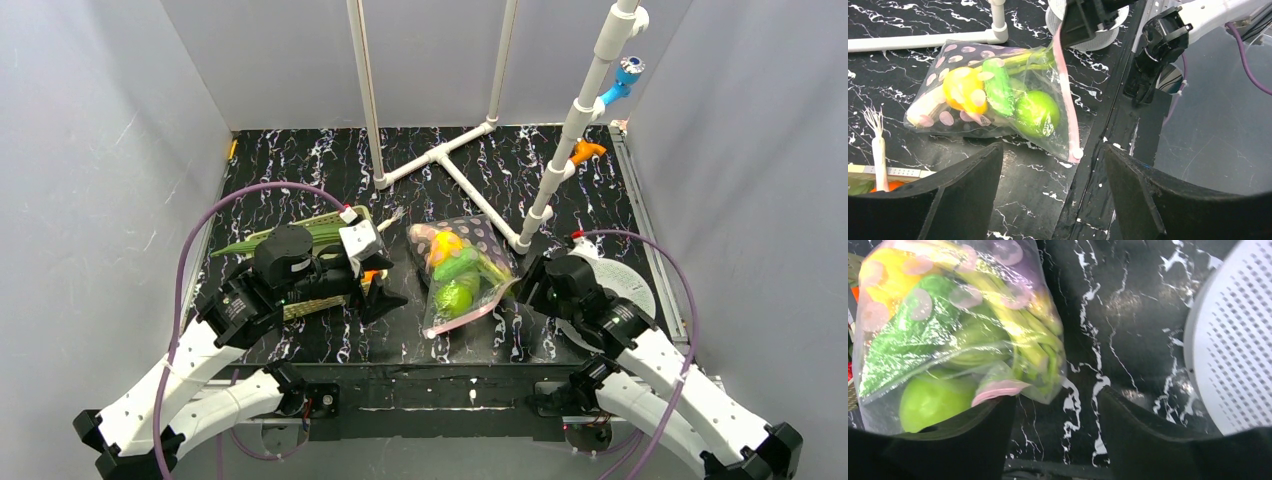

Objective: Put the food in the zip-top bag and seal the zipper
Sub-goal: Place the zipper food storage bag at the center of the board, then reset both arms

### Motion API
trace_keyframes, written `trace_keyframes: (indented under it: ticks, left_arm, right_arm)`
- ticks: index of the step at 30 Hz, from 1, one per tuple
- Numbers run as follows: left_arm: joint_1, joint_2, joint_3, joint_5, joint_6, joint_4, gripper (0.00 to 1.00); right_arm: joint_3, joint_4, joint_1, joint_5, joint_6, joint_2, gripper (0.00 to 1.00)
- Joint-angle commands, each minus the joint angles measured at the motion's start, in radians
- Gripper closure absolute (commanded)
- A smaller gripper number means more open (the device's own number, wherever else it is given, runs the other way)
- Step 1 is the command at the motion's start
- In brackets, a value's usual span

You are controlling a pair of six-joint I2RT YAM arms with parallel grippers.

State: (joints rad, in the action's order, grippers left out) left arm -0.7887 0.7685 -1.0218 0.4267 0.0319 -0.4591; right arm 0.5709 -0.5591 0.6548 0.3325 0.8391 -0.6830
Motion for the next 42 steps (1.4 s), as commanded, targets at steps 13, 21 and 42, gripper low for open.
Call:
trace_keyframes:
  ticks: [13,21,42]
  left_arm:
    - [0.000,-0.040,-0.007,-0.149,-0.019,0.010,0.26]
    - [0.000,-0.120,0.004,-0.390,-0.062,-0.009,0.23]
    - [0.000,-0.277,-0.242,-0.718,0.057,-0.110,0.19]
  right_arm:
    - [0.193,0.170,-0.001,-0.584,-0.285,0.103,0.02]
    - [0.020,0.333,-0.001,-0.525,-0.131,-0.094,0.02]
    - [0.538,-0.289,-0.001,-0.016,-0.341,0.117,0.02]
